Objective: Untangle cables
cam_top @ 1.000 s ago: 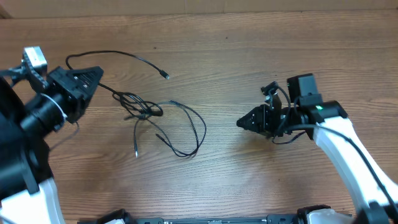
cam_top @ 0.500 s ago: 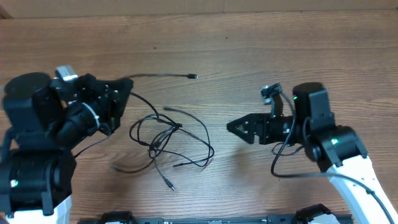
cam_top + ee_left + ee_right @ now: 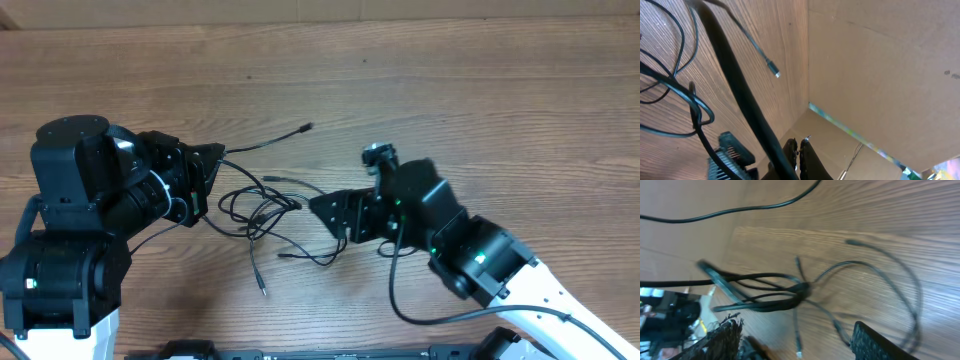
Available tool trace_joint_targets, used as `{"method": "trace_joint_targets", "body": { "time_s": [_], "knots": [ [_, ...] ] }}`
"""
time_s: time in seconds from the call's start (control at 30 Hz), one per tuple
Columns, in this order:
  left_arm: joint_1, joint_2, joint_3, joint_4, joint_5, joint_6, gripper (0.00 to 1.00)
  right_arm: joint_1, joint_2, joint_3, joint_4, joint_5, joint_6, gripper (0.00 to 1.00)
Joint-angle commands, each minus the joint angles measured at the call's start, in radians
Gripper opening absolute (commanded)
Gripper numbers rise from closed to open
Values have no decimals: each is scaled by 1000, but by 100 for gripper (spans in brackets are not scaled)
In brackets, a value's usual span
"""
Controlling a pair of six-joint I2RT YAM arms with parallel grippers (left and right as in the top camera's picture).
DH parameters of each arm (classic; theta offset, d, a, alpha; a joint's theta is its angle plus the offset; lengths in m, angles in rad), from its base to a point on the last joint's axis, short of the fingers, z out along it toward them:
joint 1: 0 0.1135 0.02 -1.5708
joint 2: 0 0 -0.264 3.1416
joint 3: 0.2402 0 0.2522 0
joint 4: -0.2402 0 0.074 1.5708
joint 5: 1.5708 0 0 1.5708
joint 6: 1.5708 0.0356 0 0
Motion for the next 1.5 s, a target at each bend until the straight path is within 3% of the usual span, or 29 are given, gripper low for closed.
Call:
{"method": "trace_joint_targets", "body": {
  "time_s": [0.0,0.1,0.23,0.5,0.63,1.07,1.27,1.47],
  "knots": [
    [-7,0,21,1,-6,-32,4,79,8,7,15,110,62,69],
    [-7,0,21,0,-6,-32,5,149,21,7,12,220,63,73],
    [-7,0,21,-16,-6,-32,4,173,35,7,77,226,61,81],
    [-7,-1,21,-36,1,-32,4,180,118,7,198,219,37,79],
    [-7,-1,21,-36,13,-28,4,181,171,7,208,190,37,73],
    [-7,0,21,-36,121,34,4,185,230,7,295,221,37,73],
    [-7,-1,21,-36,241,63,4,183,254,7,312,479,45,70],
    [-7,-3,21,-37,300,104,4,169,271,8,316,709,45,59]
  ]
}}
